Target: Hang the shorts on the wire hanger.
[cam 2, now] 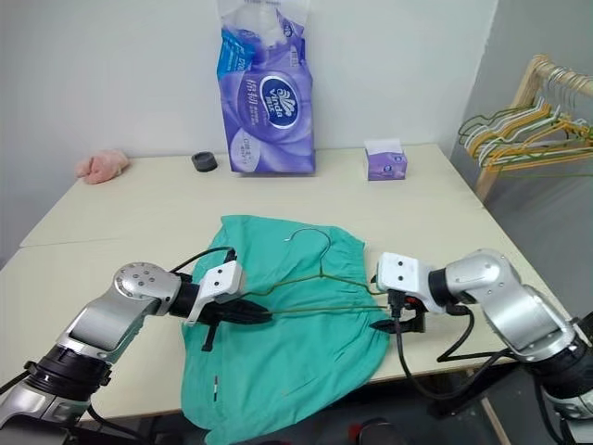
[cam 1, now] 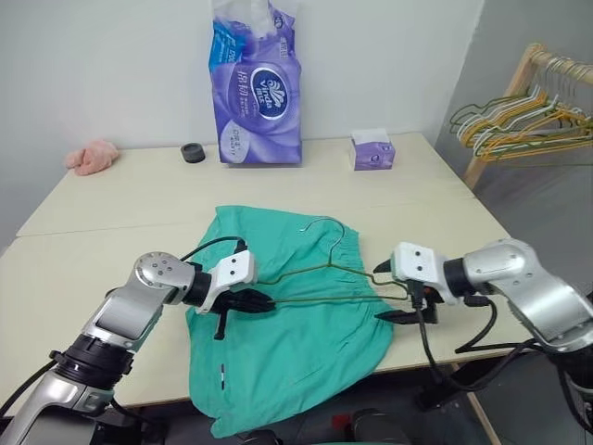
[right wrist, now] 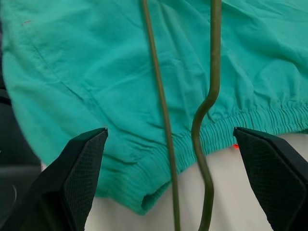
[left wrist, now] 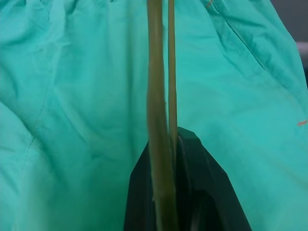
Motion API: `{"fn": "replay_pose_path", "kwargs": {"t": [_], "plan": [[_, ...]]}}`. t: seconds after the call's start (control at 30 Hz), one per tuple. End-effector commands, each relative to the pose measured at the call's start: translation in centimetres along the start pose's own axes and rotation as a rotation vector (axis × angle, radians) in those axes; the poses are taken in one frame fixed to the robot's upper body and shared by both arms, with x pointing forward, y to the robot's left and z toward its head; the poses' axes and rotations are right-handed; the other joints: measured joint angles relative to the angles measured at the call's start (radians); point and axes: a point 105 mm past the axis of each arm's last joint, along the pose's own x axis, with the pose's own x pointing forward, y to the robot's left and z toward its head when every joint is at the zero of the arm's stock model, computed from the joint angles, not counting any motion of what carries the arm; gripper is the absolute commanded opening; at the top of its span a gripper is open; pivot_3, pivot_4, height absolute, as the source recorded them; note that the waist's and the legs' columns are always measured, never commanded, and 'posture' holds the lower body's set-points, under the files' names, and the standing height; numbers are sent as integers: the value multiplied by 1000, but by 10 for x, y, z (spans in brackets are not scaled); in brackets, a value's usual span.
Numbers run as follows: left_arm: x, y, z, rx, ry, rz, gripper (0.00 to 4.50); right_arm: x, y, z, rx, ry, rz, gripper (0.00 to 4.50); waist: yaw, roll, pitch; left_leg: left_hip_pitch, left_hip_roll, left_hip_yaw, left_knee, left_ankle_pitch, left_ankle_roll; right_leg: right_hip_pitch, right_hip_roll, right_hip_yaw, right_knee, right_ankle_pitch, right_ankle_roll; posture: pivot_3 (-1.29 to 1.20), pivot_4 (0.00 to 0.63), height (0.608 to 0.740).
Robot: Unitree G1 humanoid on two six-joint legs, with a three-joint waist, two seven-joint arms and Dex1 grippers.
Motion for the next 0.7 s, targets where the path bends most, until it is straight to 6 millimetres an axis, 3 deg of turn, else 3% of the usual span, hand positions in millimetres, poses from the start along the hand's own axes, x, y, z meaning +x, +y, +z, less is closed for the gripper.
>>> {"fn": "replay_pose_path", "kwargs": {"t": [0.03,0.43,0.7], "plan": [[-3,1,12,50,-20,11,0,-1,-12,5,-39,15,-45,4082,0,0,0,0,0,0,0,0,0,0,0,0,0,0,0,-149,0,740],[1,2,17,51,-47,23,0,3,4,-4,-55,72,67,10,1,0,0,0,0,0,0,0,0,0,0,0,0,0,0,-149,0,740],[1,4,20,62,-62,39,0,2,3,-7,-66,81,62,10,1,0,0,0,0,0,0,0,0,0,0,0,0,0,0,-152,0,740]]}}
